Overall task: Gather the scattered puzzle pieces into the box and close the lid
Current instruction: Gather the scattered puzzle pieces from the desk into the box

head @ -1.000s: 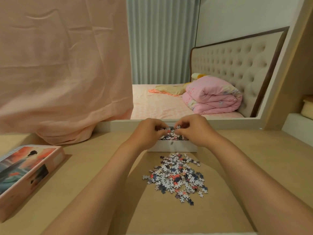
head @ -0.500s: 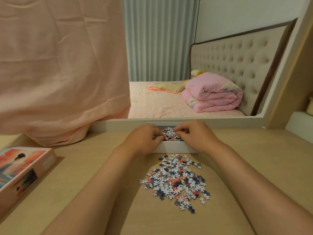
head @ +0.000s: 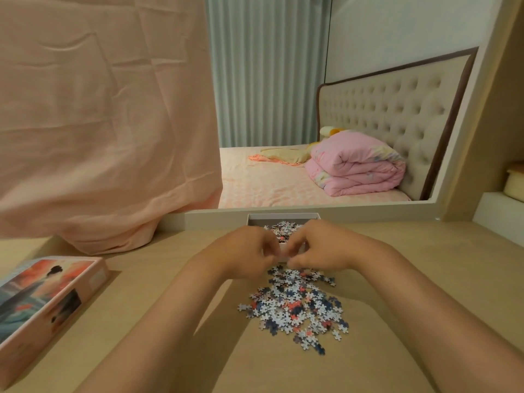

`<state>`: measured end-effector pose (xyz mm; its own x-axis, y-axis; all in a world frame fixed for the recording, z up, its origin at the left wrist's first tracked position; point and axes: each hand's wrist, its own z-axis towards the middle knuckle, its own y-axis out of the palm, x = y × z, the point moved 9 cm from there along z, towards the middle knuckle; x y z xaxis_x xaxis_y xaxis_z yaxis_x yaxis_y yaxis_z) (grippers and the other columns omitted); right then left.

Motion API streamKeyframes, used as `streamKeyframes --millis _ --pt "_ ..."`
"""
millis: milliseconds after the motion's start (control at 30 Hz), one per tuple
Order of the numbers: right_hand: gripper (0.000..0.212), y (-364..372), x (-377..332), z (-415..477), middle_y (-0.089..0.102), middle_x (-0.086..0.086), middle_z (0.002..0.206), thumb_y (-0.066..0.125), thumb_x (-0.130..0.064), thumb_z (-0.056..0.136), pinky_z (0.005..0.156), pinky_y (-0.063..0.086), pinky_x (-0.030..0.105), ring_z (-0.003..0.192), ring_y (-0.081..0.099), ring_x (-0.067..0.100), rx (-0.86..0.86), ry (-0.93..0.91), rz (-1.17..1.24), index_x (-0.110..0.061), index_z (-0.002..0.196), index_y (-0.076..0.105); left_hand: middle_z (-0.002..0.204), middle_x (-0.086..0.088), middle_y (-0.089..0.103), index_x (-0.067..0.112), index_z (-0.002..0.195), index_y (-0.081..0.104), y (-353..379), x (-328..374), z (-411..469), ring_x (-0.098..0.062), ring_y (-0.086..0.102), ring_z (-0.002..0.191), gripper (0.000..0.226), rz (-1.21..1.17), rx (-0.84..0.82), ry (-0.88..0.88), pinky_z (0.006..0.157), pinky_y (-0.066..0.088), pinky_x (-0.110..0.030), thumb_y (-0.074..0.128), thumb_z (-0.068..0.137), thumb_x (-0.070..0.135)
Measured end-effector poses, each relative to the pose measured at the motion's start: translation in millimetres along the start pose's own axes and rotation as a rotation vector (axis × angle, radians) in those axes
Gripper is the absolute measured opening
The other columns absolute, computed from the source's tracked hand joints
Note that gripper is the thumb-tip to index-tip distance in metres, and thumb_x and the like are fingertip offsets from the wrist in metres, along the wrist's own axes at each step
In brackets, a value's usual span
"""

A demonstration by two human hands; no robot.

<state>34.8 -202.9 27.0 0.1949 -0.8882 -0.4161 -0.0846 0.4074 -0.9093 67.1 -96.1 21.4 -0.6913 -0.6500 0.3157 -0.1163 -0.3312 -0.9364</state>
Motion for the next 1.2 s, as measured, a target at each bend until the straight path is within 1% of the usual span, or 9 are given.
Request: streamKeyframes --millis 133,233,333,433,500,733,933,1067,1200 --pt "0.09 29 10 -16 0.054 -0.012 0.143 0.085 -0.057 0.065 0.104 0.045 0.03 0.123 0.055 0.01 -0.239 0.096 -0.145 -0.028 0.144 0.05 0.123 0.008 0.054 0.031 0.134 0.055 28 -2 -13 -0.014 0.055 0.109 0.069 0.097 -0.278 -0.08 0.093 0.049 -0.034 0.067 0.074 0.06" --pt "0.108 38 20 -24 0.043 -0.01 0.15 0.086 -0.061 0.061 0.108 0.04 0.036 0.135 0.045 0.017 -0.297 0.15 -0.217 -0.028 0.151 0.037 0.14 0.008 0.035 0.031 0.149 0.037 44 -6 -18 -0.016 0.04 0.128 0.095 0.152 -0.389 -0.102 0.109 0.038 -0.041 0.069 0.068 0.071" --pt "0.094 39 20 -23 0.051 -0.008 0.143 0.086 -0.053 0.065 0.105 0.044 0.038 0.129 0.051 0.019 -0.25 0.141 -0.195 -0.029 0.146 0.046 0.132 0.009 0.042 0.032 0.142 0.049 43 -4 -16 -0.013 0.048 0.117 0.077 0.129 -0.323 -0.061 0.102 0.042 -0.033 0.073 0.074 0.059" --pt "0.069 35 18 -18 0.06 -0.005 0.133 0.083 -0.042 0.075 0.099 0.049 0.036 0.116 0.059 0.017 -0.181 0.138 -0.145 -0.03 0.138 0.055 0.109 0.009 0.058 0.029 0.12 0.067 37 2 -13 -0.012 0.059 0.095 0.043 0.078 -0.228 -0.014 0.086 0.051 -0.031 0.074 0.08 0.043" --pt "0.06 34 16 -15 0.064 -0.006 0.124 0.083 -0.038 0.078 0.093 0.051 0.033 0.107 0.061 0.016 -0.156 0.125 -0.142 -0.029 0.132 0.06 0.099 0.012 0.061 0.027 0.112 0.069 36 3 -11 -0.01 0.06 0.088 0.034 0.054 -0.19 -0.014 0.078 0.051 -0.027 0.075 0.081 0.04" --pt "0.029 30 13 -10 0.061 -0.015 0.078 0.084 -0.026 0.078 0.061 0.04 0.019 0.07 0.057 0.005 -0.088 0.079 -0.098 -0.029 0.105 0.074 0.091 0.014 0.064 0.027 0.106 0.065 36 3 -9 -0.007 0.059 0.079 0.03 -0.024 -0.153 -0.01 0.068 0.046 -0.02 0.078 0.08 0.036" --pt "0.028 32 14 -8 0.065 -0.016 0.082 0.085 -0.029 0.076 0.065 0.045 0.019 0.074 0.061 0.003 -0.059 0.077 -0.061 -0.028 0.102 0.075 0.086 0.014 0.066 0.025 0.104 0.069 36 0 -7 -0.007 0.063 0.078 0.026 -0.097 -0.111 -0.002 0.071 0.052 -0.023 0.078 0.08 0.032" --pt "0.017 27 15 -6 0.067 -0.015 0.075 0.084 -0.022 0.077 0.058 0.046 0.016 0.066 0.063 0.002 -0.001 0.075 0.016 -0.024 0.092 0.075 0.084 0.01 0.068 0.024 0.095 0.069 33 -5 -4 -0.007 0.062 0.074 0.021 -0.153 -0.093 -0.025 0.063 0.046 -0.019 0.08 0.078 0.029" --pt "0.008 12 18 -5 0.073 -0.002 0.072 0.081 -0.01 0.079 0.064 0.06 0.031 0.063 0.071 0.017 0.106 0.099 0.208 -0.015 0.083 0.075 0.079 0.007 0.065 0.024 0.088 0.066 17 -10 3 -0.008 0.057 0.068 0.018 -0.264 -0.006 -0.028 0.063 0.045 -0.022 0.081 0.078 0.027"
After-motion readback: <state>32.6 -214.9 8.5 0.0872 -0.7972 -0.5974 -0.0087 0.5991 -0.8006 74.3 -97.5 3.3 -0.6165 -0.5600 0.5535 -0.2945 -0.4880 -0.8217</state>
